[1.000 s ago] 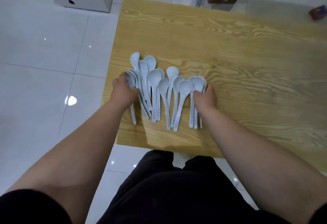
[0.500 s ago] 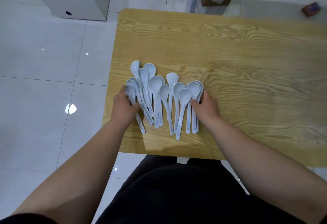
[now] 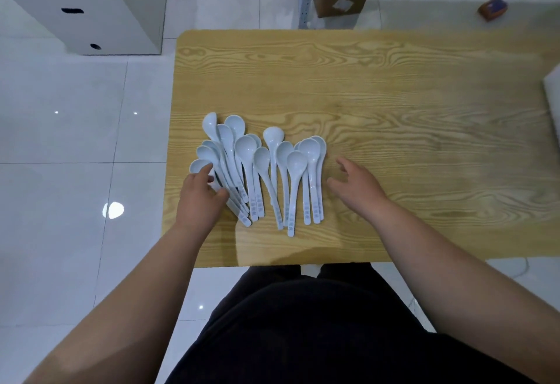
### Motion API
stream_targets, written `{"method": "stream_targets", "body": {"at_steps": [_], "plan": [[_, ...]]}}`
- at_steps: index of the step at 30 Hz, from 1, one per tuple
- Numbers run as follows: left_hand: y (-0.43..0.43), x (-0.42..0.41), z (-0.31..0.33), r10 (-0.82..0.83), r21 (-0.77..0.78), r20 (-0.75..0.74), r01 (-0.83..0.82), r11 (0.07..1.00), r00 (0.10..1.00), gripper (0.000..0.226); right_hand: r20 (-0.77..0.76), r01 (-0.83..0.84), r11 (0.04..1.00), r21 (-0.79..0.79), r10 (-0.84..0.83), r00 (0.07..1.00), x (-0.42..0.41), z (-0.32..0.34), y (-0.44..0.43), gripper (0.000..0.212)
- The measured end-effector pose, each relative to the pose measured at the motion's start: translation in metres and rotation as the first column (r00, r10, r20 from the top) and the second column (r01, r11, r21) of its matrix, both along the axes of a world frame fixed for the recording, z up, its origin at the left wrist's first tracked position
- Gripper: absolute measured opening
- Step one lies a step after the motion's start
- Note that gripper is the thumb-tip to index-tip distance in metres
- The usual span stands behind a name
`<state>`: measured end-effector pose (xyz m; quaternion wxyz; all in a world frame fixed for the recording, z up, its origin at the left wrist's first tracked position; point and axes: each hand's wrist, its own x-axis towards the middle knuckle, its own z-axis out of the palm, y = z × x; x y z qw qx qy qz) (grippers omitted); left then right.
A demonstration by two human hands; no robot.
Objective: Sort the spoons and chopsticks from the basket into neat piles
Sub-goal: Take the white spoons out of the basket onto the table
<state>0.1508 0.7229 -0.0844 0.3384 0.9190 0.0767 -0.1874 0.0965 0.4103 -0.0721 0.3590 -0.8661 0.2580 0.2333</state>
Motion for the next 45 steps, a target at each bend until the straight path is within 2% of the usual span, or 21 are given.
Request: {"method": "stream_targets", "body": {"at_steps": [3, 6, 9, 15, 22, 26, 32, 38, 45], "plan": [[-0.016, -0.011, 0.018, -0.137, -0.069, 0.034, 0.14, 0.988, 0.99, 0.05, 0.036, -0.029, 0.999, -0.016, 0.029, 0.999, -0.038, 0.022, -0.023, 0.052], [-0.047, -0.034, 0.037, -0.263, -0.17, 0.009, 0.261, 0.95, 0.965, 0.032, 0.049, 0.042, 0.997, 0.063, -0.045, 0.998, -0.091, 0.043, -0.043, 0.03], [-0.089, -0.06, 0.051, -0.401, -0.246, -0.007, 0.387, 0.889, 0.916, 0.029, 0.073, 0.118, 0.985, 0.126, -0.127, 0.989, -0.15, 0.057, -0.063, 0.014], [-0.2, -0.12, 0.078, -0.563, -0.316, 0.037, 0.544, 0.777, 0.826, 0.028, 0.122, 0.214, 0.969, 0.122, -0.228, 0.966, -0.262, 0.077, -0.13, 0.02], [-0.337, -0.205, 0.098, -0.603, -0.262, 0.089, 0.603, 0.754, 0.793, 0.026, 0.193, 0.321, 0.931, 0.173, -0.352, 0.916, -0.377, 0.085, -0.241, 0.019], [-0.398, -0.249, 0.106, -0.644, -0.246, 0.063, 0.637, 0.731, 0.763, 0.024, 0.212, 0.375, 0.91, 0.175, -0.407, 0.889, -0.424, 0.085, -0.298, 0.018], [-0.458, -0.28, 0.108, -0.713, -0.249, 0.03, 0.696, 0.674, 0.701, 0.025, 0.265, 0.457, 0.869, 0.188, -0.493, 0.829, -0.439, 0.095, -0.363, 0.016], [-0.516, -0.274, 0.105, -0.756, -0.318, 0.002, 0.717, 0.62, 0.654, 0.024, 0.269, 0.496, 0.851, 0.171, -0.524, 0.808, -0.419, 0.107, -0.414, 0.017], [-0.609, -0.235, 0.109, -0.739, -0.409, 0.075, 0.696, 0.59, 0.67, 0.028, 0.299, 0.502, 0.851, 0.151, -0.524, 0.798, -0.4, 0.117, -0.467, 0.02]]}}
